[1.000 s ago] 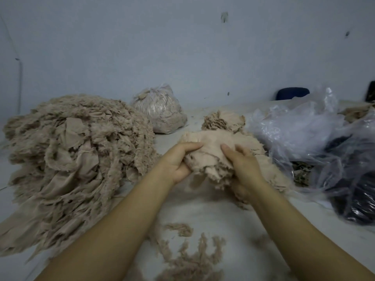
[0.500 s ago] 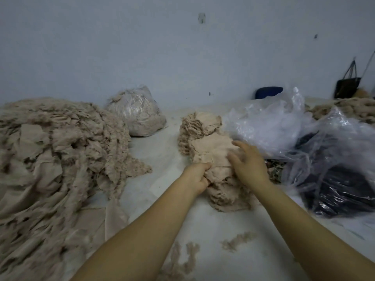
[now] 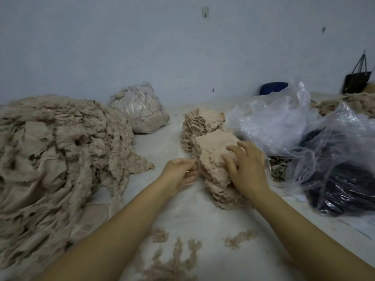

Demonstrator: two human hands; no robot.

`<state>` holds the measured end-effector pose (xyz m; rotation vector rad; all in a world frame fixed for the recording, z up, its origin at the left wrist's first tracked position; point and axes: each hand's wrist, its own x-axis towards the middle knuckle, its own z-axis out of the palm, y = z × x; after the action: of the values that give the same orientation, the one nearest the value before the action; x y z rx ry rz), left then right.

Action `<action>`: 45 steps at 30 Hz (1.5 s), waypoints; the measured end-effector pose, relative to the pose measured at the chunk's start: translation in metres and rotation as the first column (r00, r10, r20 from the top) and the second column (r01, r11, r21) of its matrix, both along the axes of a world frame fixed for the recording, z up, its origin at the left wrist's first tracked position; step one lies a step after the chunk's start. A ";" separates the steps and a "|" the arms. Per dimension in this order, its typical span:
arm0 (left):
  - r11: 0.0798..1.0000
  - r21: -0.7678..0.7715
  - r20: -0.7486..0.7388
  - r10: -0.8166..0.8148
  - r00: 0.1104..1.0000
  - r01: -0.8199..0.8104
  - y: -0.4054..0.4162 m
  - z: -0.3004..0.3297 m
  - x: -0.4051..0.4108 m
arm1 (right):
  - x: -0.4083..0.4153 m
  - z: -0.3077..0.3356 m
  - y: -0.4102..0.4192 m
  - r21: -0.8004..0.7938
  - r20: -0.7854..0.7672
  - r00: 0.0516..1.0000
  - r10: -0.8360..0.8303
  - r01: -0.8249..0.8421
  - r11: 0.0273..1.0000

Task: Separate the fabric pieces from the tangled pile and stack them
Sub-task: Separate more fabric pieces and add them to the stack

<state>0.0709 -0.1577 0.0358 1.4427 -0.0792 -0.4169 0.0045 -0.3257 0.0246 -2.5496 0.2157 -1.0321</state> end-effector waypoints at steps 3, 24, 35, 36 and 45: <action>0.970 0.241 0.242 -0.088 0.966 0.027 0.048 -0.009 -0.005 | -0.018 -0.010 0.029 -0.073 0.159 0.949 0.273 -0.265 0.962; 0.645 0.694 0.645 -0.361 0.674 -0.319 0.206 -0.068 -0.020 | -0.059 -0.039 0.140 0.667 -0.291 0.454 0.842 -0.535 0.519; 0.913 0.408 0.527 -0.225 0.820 -0.012 0.171 -0.049 -0.024 | 0.017 -0.028 0.166 0.883 -0.171 0.693 0.700 -0.207 0.421; 0.896 0.445 0.487 -0.243 0.839 0.002 0.174 -0.046 -0.023 | 0.020 -0.032 0.167 0.885 -0.133 0.728 0.672 -0.219 0.412; 0.801 0.577 0.600 -0.283 0.748 -0.160 0.165 -0.027 0.003 | 0.022 -0.045 0.166 0.865 0.011 0.693 0.721 -0.369 0.340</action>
<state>0.0736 0.0076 0.0092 2.1872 -0.6349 0.0703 0.0263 -0.1597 -0.0200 -1.6406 -0.0982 -0.0416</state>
